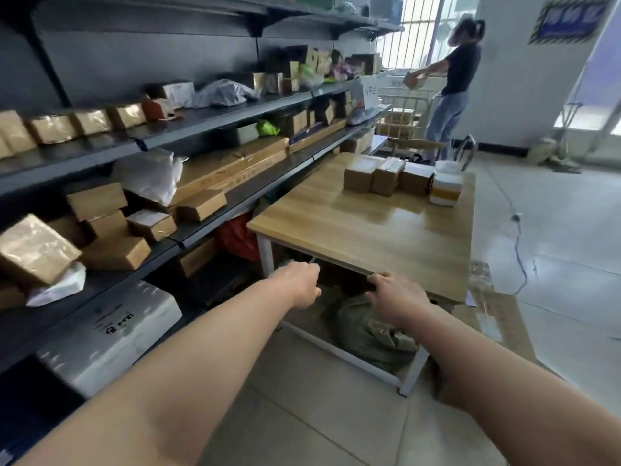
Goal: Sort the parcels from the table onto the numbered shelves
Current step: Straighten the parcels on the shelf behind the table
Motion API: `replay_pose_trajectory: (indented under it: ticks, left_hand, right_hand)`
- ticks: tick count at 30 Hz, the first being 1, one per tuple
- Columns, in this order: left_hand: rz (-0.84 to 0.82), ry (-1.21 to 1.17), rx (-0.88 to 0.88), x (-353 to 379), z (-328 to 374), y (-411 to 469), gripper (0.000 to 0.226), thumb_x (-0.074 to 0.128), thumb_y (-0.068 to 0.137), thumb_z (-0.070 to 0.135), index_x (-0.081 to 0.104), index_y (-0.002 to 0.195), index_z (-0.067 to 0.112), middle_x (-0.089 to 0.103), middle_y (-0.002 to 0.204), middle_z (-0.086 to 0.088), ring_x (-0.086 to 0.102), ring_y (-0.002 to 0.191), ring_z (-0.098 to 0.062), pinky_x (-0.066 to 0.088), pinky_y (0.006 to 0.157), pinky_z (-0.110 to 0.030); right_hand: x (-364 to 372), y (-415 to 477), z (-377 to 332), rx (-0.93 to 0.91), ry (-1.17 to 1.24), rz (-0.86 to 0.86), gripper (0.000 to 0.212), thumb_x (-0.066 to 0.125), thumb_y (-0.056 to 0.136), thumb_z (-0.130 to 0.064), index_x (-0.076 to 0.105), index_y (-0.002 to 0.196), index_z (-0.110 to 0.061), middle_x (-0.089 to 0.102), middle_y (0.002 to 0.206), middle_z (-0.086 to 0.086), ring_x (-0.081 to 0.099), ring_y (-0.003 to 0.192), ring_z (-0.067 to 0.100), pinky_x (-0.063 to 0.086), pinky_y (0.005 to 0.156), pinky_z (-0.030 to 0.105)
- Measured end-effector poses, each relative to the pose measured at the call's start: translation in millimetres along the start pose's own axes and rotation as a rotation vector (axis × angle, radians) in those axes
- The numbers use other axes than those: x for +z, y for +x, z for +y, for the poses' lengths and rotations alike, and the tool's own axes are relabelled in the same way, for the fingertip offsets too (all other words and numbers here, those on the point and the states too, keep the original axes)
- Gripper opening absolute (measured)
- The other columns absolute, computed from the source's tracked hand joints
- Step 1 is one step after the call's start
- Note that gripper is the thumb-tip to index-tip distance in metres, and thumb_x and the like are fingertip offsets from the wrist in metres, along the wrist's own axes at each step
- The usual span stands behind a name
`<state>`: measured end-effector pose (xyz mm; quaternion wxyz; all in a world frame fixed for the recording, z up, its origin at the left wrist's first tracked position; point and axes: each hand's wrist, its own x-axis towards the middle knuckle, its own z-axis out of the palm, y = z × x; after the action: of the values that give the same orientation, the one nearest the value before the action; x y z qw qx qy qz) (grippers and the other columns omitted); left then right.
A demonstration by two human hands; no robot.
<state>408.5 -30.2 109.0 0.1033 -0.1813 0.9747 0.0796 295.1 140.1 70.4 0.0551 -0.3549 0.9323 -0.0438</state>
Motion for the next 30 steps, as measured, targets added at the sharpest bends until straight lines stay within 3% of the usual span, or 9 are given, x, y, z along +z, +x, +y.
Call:
replay_pose_trajectory:
  ticks: [4, 14, 30]
  left_hand:
    - [-0.046, -0.027, 0.030, -19.1, -18.0, 71.3, 0.047, 0.049, 0.099, 0.036, 0.041, 0.140, 0.015, 0.047, 0.142, -0.008, 0.048, 0.125, -0.030, 0.045, 0.096, -0.044]
    - [-0.115, -0.085, 0.040, -31.3, -37.3, 196.6, 0.048, 0.050, 0.098, 0.034, 0.040, 0.142, 0.016, 0.048, 0.142, -0.008, 0.049, 0.125, -0.030, 0.044, 0.100, -0.043]
    - [-0.079, -0.063, -0.003, -94.4, -43.1, 455.8, 0.044, 0.039, 0.100, 0.016, 0.039, 0.144, 0.015, 0.043, 0.146, -0.011, 0.044, 0.130, -0.031, 0.040, 0.103, -0.039]
  right_hand:
    - [-7.0, 61.5, 7.7, 0.075, 0.029, 0.006, 0.041, 0.042, 0.097, -0.043, 0.049, 0.133, -0.024, 0.051, 0.135, 0.002, 0.050, 0.119, 0.026, 0.044, 0.088, 0.037]
    - [-5.8, 159.1, 39.7, 0.236, -0.020, -0.081, 0.042, 0.041, 0.097, -0.042, 0.047, 0.136, -0.026, 0.048, 0.140, 0.001, 0.046, 0.125, 0.025, 0.041, 0.093, 0.039]
    - [-36.4, 418.2, 123.3, 0.255, 0.092, -0.084, 0.046, 0.042, 0.098, -0.043, 0.043, 0.140, -0.025, 0.046, 0.142, 0.003, 0.045, 0.126, 0.027, 0.042, 0.097, 0.042]
